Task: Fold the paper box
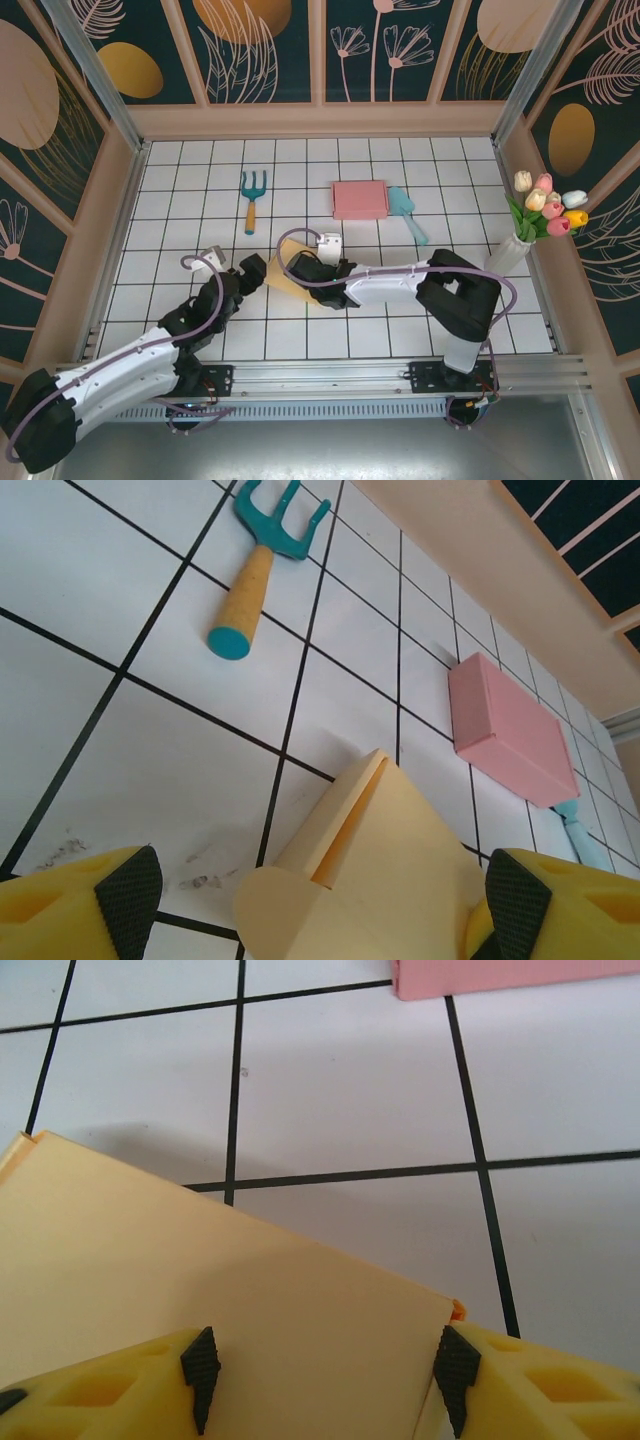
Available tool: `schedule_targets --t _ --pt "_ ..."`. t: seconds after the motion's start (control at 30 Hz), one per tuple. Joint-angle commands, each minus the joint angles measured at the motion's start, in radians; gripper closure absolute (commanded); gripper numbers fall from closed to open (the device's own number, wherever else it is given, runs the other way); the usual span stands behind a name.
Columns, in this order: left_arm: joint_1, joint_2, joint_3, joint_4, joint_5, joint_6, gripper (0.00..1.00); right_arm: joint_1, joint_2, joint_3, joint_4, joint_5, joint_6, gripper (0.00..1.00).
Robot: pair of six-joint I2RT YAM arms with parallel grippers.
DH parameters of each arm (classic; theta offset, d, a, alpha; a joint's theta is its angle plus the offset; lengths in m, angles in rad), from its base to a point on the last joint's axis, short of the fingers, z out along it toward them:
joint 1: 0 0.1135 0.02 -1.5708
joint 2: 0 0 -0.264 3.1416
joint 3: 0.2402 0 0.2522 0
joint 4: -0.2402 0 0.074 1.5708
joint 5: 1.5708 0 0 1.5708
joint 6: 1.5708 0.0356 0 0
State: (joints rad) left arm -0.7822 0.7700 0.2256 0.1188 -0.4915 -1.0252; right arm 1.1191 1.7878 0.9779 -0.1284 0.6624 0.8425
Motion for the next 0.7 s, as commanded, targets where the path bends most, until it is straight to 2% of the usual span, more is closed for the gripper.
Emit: schedule_targets --t 0.0,0.23,0.43,0.6,0.67 --pt "-0.005 0.074 0.016 0.002 -0.006 0.048 0.14 -0.005 0.065 -0.033 -0.049 -0.075 -0.152 0.36" --pt "-0.006 0.275 0.028 0.105 -0.012 0.078 0.13 -0.002 0.06 -0.07 0.081 -0.091 -0.371 0.36" --pt "-0.006 0.369 0.03 0.173 0.02 0.067 0.13 0.007 -0.028 -0.088 0.139 -0.152 -0.381 0.36" --pt "-0.006 0.403 0.02 0.189 0.006 0.06 0.14 0.007 -0.121 -0.09 0.12 -0.146 -0.335 0.34" --pt "-0.005 0.412 0.015 0.195 -0.002 0.054 0.14 0.007 -0.157 -0.102 0.111 -0.13 -0.305 0.31"
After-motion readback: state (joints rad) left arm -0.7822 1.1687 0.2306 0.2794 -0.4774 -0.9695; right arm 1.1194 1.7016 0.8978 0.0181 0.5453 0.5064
